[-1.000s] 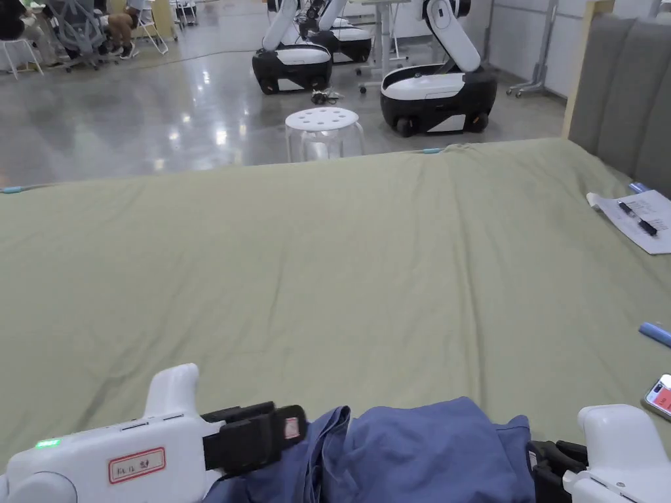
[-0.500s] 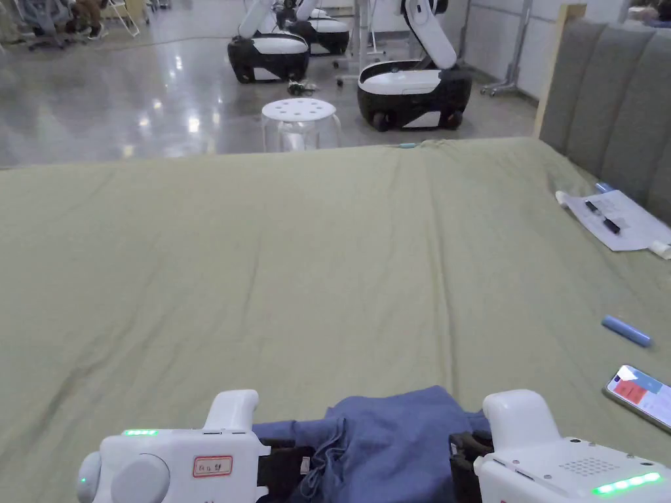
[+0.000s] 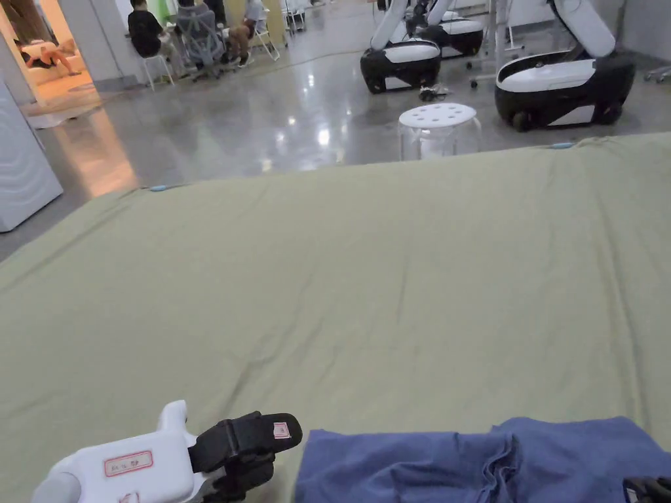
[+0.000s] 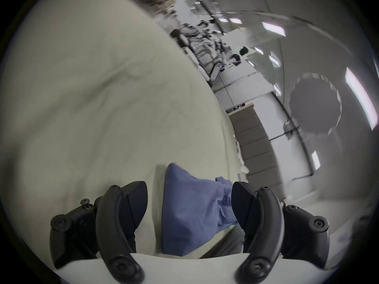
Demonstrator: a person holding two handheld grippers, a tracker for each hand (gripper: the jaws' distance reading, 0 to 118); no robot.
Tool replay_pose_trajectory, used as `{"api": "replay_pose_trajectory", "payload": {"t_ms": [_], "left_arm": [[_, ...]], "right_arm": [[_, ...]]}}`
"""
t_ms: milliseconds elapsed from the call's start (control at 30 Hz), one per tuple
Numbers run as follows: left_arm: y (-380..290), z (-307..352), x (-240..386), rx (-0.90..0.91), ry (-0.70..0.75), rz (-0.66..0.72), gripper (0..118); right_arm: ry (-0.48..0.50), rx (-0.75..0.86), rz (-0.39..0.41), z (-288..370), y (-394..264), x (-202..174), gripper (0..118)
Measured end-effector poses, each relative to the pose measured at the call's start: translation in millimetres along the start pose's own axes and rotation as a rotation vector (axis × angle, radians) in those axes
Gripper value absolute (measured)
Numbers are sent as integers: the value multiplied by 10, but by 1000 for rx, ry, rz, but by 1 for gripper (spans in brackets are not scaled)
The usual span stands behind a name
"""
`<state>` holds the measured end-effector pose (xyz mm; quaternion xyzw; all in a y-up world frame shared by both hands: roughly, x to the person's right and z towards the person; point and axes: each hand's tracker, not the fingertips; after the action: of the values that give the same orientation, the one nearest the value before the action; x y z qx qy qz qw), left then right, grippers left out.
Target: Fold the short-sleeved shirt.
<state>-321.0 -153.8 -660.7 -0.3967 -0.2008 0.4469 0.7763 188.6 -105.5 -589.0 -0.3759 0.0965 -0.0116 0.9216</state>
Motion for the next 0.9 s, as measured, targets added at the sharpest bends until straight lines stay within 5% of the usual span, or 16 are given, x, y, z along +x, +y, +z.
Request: {"api": "replay_pose_trajectory", "payload": {"t_ms": [133,300,333,367,600,667,767,900], "left_arm": [[-212,-485,-290,-124,-239,231,82],[-235,-728,145,-205,-148,-20,77],[-237,-719,185,-185,-109,-37,51],[-247,-712,203,-161,-61,-73,13],[-17,-81,490,-69,-19,-93,12],[131,194,672,-46,45,-179,12],[81,385,1248,4,336,-464,12],[-165,8,1713,-27,270,-478,12]], "right_arm": [[-13,-11,11,30,-9,-11,0],[-30,2,-5,103,11,-6,0],[-29,2,-9,111,18,-7,0],[-30,1,-9,122,21,-11,0],[-3,11,2,103,71,-66,0],[8,20,4,101,75,-76,0],[16,29,-2,79,75,-49,0],[25,30,-29,52,75,9,0]]}}
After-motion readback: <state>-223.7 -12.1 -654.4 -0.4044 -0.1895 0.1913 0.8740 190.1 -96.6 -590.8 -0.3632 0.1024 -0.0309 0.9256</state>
